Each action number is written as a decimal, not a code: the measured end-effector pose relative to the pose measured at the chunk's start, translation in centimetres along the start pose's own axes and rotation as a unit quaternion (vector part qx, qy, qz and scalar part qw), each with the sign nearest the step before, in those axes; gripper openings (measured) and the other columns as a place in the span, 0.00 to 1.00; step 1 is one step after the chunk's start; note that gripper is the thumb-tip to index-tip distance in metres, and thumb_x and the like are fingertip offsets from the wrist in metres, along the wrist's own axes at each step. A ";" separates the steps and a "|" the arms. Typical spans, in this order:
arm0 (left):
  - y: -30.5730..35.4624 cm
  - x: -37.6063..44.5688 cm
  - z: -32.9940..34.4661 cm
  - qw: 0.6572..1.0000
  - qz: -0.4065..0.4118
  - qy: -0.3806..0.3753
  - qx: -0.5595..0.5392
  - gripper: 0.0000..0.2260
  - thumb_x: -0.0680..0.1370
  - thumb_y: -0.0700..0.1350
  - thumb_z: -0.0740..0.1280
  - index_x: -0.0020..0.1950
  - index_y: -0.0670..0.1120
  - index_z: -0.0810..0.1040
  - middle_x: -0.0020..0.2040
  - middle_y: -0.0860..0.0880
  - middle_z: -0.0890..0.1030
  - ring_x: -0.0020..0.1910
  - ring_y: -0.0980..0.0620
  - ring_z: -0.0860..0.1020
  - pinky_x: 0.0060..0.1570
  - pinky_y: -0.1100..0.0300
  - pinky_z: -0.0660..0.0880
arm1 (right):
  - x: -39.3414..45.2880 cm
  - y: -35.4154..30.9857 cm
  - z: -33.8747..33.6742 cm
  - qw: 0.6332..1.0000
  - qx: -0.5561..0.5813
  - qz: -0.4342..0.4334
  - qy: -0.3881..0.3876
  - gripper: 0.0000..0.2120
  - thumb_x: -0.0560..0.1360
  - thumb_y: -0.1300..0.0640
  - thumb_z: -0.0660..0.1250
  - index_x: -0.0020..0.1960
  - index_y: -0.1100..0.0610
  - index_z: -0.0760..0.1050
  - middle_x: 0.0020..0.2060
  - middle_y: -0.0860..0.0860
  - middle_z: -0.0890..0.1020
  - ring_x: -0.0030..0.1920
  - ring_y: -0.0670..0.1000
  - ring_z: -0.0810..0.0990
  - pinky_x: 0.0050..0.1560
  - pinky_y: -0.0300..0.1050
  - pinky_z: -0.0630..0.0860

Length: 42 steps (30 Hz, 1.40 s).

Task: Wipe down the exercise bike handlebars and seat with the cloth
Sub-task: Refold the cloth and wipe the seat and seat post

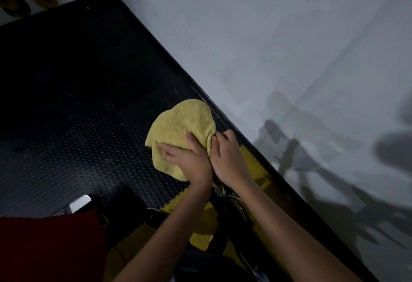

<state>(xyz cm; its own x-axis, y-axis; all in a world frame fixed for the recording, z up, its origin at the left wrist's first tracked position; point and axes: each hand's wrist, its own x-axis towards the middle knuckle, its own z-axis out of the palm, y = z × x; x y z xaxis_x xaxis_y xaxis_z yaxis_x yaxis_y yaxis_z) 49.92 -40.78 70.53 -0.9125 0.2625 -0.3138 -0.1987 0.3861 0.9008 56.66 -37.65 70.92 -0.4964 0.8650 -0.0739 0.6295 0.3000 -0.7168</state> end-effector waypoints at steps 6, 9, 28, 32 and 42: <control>1.6 2.9 1.2 0.987 -0.130 0.059 -0.075 0.40 0.79 0.65 0.63 0.80 0.42 0.53 0.74 0.39 0.64 0.69 0.40 0.70 0.58 0.55 0.68 | 0.3 0.3 0.0 1.000 0.003 0.011 -0.016 0.20 0.85 0.47 0.49 0.66 0.57 0.72 0.54 0.48 0.68 0.51 0.47 0.75 0.47 0.43 0.76; 1.6 3.9 1.0 0.968 -0.173 0.097 -0.152 0.36 0.78 0.69 0.60 0.74 0.42 0.66 0.61 0.44 0.78 0.52 0.46 0.78 0.45 0.57 0.73 | 0.4 0.2 0.0 0.999 -0.024 0.008 -0.033 0.24 0.86 0.45 0.48 0.74 0.57 0.67 0.61 0.50 0.68 0.55 0.50 0.75 0.48 0.42 0.70; 1.8 2.5 1.0 0.970 -0.185 0.072 -0.142 0.34 0.81 0.65 0.58 0.73 0.38 0.63 0.65 0.41 0.76 0.61 0.42 0.78 0.61 0.47 0.77 | 0.9 0.6 -0.4 0.997 0.032 0.027 -0.072 0.21 0.86 0.46 0.49 0.72 0.55 0.67 0.58 0.50 0.66 0.49 0.43 0.74 0.53 0.42 0.71; 1.8 3.8 0.8 0.960 -0.194 0.104 -0.172 0.33 0.80 0.68 0.56 0.71 0.41 0.66 0.60 0.43 0.80 0.56 0.44 0.80 0.56 0.48 0.79 | 1.1 0.7 -0.1 0.998 0.017 0.016 -0.061 0.22 0.85 0.46 0.49 0.71 0.57 0.68 0.58 0.50 0.67 0.47 0.40 0.73 0.44 0.34 0.67; 0.1 -0.6 1.3 0.993 -0.064 0.037 -0.095 0.31 0.84 0.54 0.59 0.78 0.36 0.53 0.74 0.38 0.66 0.71 0.42 0.69 0.64 0.61 0.68 | 0.7 1.1 -0.5 0.998 0.050 0.027 -0.037 0.21 0.86 0.49 0.51 0.76 0.52 0.66 0.56 0.48 0.69 0.49 0.33 0.72 0.45 0.21 0.68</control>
<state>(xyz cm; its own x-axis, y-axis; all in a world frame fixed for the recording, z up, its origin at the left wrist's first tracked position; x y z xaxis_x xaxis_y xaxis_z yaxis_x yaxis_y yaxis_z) 50.92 -39.70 70.41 -0.8975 0.1543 -0.4132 -0.3723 0.2374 0.8972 57.31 -36.56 70.40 -0.5089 0.8453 -0.1629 0.5951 0.2087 -0.7761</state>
